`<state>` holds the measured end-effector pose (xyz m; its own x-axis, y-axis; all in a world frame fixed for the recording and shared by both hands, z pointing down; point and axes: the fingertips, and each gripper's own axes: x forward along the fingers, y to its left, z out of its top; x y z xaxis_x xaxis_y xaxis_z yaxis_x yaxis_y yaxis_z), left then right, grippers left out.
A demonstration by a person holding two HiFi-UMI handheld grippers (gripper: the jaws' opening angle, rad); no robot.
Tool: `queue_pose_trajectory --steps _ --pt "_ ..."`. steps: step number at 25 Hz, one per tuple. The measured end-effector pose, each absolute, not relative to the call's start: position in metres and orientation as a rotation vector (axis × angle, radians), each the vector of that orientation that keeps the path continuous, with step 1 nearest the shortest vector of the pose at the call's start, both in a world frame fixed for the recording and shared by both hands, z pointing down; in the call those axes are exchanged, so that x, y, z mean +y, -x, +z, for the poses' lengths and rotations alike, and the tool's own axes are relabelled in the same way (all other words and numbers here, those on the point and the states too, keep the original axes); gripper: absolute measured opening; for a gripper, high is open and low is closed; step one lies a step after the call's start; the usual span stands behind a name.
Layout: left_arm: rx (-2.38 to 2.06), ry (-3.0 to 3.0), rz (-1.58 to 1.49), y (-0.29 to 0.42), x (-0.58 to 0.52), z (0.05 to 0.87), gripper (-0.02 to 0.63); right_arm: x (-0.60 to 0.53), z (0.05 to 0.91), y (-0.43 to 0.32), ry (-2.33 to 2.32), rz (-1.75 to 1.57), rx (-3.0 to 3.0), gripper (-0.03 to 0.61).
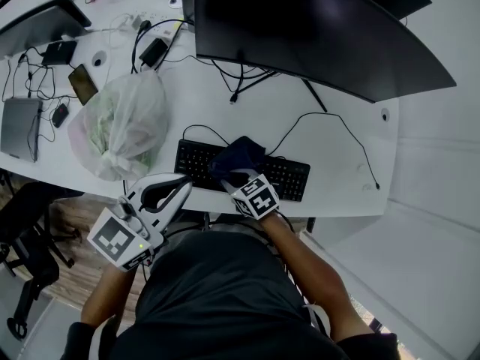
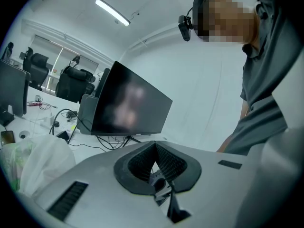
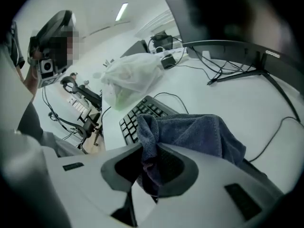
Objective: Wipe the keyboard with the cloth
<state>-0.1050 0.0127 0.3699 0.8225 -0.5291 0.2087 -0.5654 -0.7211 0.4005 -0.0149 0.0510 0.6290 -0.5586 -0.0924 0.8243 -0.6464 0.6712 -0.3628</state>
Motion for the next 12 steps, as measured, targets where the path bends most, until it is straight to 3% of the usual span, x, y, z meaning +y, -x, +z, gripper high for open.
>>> queue_pose_trajectory --steps 12 --pt "-0.818 -2.518 0.150 0.107 0.005 0.390 0.005 0.045 0.630 0.022 -0.557 0.864 -2.069 0.072"
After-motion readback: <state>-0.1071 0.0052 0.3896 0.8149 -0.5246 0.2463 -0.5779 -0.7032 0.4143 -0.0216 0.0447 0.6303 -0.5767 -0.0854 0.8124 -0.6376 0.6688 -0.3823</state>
